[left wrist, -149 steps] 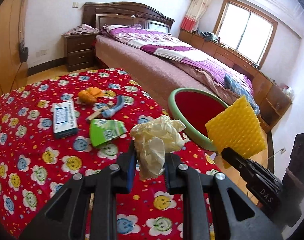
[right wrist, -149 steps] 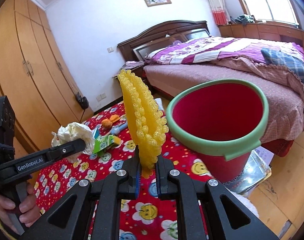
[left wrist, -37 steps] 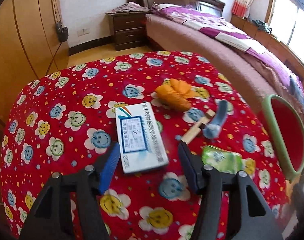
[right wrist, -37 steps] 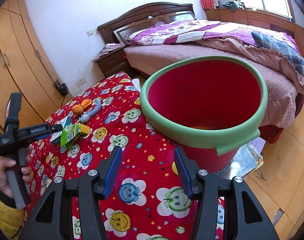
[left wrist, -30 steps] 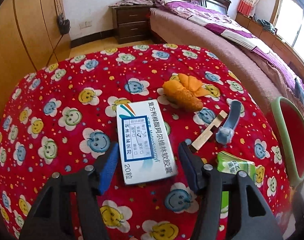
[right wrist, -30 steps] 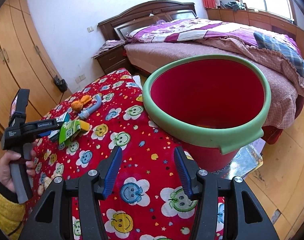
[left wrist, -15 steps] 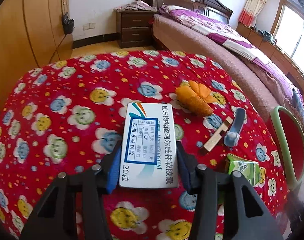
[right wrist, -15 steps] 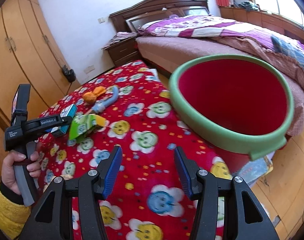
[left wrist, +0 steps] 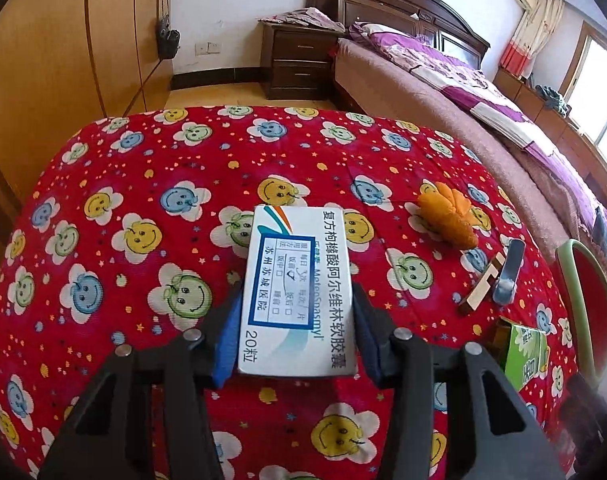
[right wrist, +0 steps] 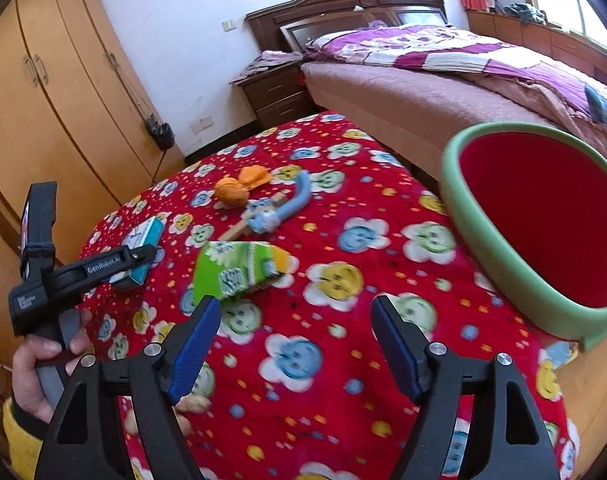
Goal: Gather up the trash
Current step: 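Grasp the green drink carton with the right tool and lift it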
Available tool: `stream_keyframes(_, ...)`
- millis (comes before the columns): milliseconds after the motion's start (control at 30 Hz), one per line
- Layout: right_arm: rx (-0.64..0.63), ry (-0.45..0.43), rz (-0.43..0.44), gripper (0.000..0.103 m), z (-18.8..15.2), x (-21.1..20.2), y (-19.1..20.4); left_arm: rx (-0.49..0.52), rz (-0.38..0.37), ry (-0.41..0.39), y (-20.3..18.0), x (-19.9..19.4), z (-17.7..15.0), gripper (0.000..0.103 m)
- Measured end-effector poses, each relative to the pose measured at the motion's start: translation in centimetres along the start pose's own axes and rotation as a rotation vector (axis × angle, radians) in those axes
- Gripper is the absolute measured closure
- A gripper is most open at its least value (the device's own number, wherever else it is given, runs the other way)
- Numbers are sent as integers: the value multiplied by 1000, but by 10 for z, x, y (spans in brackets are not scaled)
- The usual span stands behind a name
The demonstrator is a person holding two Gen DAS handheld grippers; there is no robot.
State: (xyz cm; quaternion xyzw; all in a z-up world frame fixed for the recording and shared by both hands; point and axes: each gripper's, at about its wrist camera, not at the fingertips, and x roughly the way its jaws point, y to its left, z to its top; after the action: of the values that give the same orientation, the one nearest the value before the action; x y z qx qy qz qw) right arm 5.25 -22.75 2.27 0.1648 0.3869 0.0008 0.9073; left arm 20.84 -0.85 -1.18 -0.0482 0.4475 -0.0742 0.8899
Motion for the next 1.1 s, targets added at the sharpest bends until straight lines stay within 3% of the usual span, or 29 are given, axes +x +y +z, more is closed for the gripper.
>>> stream_keyframes(300, -51, 29, -19, 23, 7, 29, 31, 8, -15, -13, -8, 4, -3, 52)
stream_keyframes(667, -121, 61, -126, 23, 11, 62, 49, -4, -31, -18, -6, 2, -8, 52)
stream_keyframes(800, -119, 49, -107, 24, 11, 59, 47, 8, -26, -20, -5, 2, -9, 52)
stream_keyframes(867, -116, 41, -89, 34, 10, 54, 45, 8, -29, -22, -6, 2, -9, 52)
stream_keyframes(1100, -88, -7, -65, 35, 5, 29, 34, 15, -43, -28, -11, -2, -11, 52)
